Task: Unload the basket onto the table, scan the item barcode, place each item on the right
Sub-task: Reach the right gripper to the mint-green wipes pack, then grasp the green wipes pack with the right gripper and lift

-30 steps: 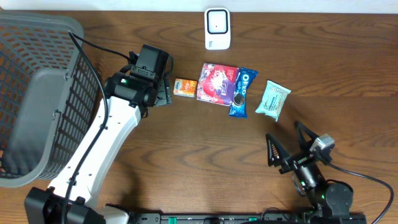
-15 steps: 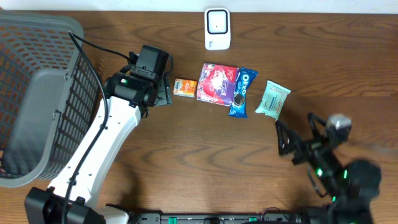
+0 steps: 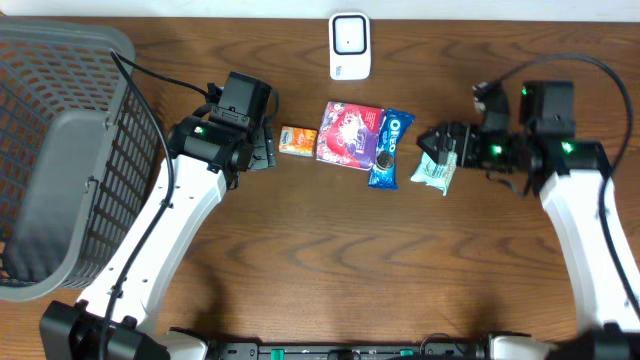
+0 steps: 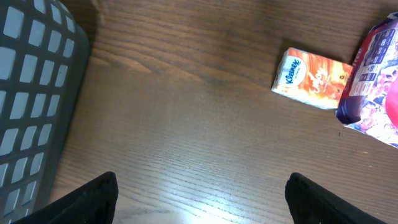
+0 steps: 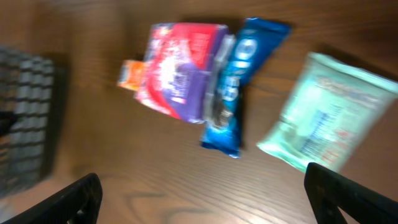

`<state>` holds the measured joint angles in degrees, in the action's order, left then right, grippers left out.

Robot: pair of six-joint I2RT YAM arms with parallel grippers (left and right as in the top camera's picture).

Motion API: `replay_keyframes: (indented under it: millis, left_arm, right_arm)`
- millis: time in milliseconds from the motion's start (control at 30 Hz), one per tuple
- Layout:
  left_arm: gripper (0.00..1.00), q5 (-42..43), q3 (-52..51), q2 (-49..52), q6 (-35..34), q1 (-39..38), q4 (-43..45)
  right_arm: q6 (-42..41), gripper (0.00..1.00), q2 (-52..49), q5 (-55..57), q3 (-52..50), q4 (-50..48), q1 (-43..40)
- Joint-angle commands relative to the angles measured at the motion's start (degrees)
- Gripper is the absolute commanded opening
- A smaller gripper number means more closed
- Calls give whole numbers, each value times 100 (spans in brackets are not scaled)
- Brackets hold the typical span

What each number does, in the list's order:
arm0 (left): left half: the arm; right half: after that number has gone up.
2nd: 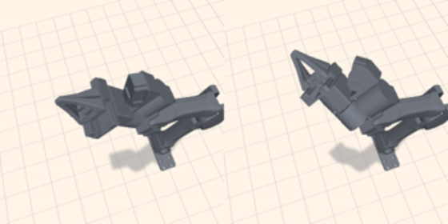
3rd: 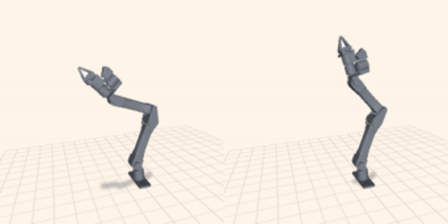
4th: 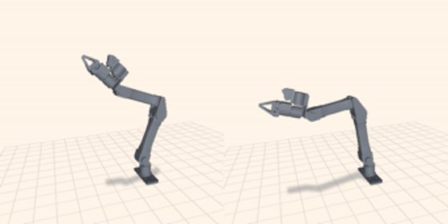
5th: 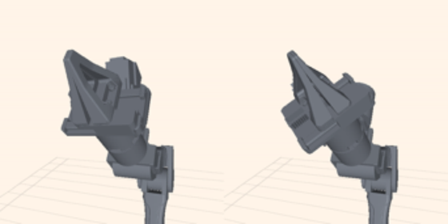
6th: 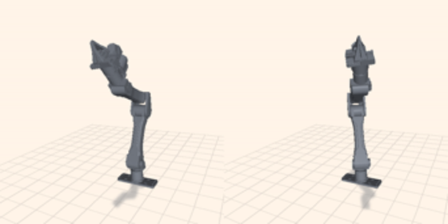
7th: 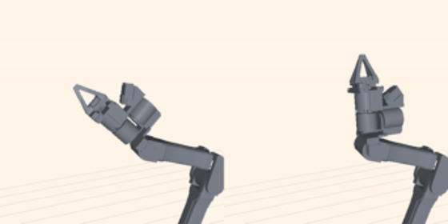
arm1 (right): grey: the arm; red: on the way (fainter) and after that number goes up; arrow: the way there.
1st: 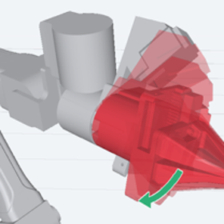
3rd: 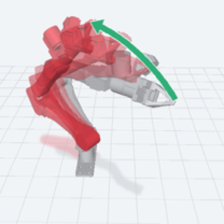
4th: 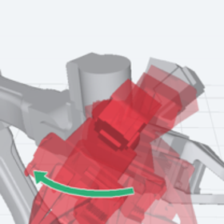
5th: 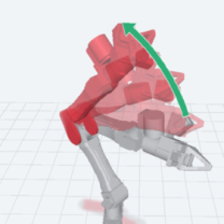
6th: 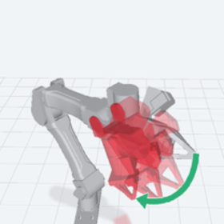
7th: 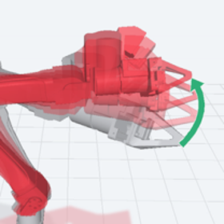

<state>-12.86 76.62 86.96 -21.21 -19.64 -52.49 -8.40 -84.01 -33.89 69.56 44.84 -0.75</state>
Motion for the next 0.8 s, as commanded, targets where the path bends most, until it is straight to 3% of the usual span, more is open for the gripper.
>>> replay_keyframes:
  millis: [0, 67, 167, 767]
  left_arm:
    - [86, -114, 42, 37, -50, 7, -17]
    - [86, -111, 42, 37, -50, 7, -17]
    - [86, -114, 42, 37, -50, 7, -17]
    - [86, -114, 42, 37, -50, 7, -17]
  right_arm:
    - [118, 99, -400, -63, 356, 140, 221]
    - [-229, 99, -616, 1773, 446, 479, 492]
    - [-944, 99, -837, 3403, 457, 715, 732]
    - [-981, 99, -2098, 4422, 457, -140, 1495]
